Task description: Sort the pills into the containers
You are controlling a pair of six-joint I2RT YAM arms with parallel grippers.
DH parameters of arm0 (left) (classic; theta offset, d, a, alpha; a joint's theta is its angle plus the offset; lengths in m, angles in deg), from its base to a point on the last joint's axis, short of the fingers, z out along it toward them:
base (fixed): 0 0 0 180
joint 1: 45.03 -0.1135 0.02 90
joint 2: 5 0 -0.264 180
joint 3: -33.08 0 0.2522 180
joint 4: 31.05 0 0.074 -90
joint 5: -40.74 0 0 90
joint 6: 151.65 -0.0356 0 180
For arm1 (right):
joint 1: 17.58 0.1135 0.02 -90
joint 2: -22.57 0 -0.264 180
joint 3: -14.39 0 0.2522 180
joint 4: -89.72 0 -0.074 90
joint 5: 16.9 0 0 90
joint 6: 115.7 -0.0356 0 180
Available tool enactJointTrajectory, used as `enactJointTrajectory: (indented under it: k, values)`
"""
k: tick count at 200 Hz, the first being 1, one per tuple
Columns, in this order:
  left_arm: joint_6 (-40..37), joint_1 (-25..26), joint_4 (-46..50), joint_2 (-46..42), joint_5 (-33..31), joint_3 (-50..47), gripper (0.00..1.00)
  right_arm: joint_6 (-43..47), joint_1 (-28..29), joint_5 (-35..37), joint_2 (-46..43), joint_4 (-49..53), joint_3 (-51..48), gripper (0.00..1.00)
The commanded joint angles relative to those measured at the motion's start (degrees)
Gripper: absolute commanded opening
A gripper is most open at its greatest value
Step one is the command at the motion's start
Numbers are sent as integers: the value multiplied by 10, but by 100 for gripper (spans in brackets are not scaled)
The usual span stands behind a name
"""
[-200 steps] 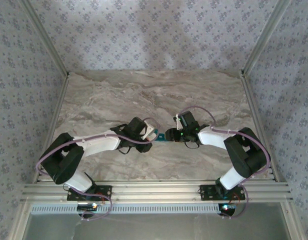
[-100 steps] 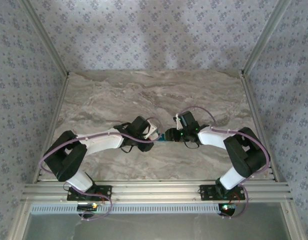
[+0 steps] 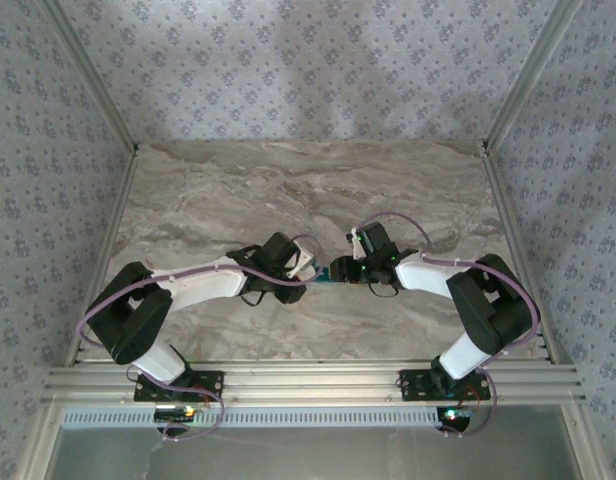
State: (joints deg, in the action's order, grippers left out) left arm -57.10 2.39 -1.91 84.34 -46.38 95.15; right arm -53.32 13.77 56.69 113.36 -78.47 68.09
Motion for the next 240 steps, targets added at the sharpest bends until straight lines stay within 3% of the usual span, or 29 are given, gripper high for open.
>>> enactJointTrajectory:
  k: [1,240]
  values:
    - [-1,4,14,-20,-7,4,0,-1,-2,1,13,14,-7,51]
    - [-29,5,94,25,-11,68,0,-1,-3,-2,13,14,-8,50]
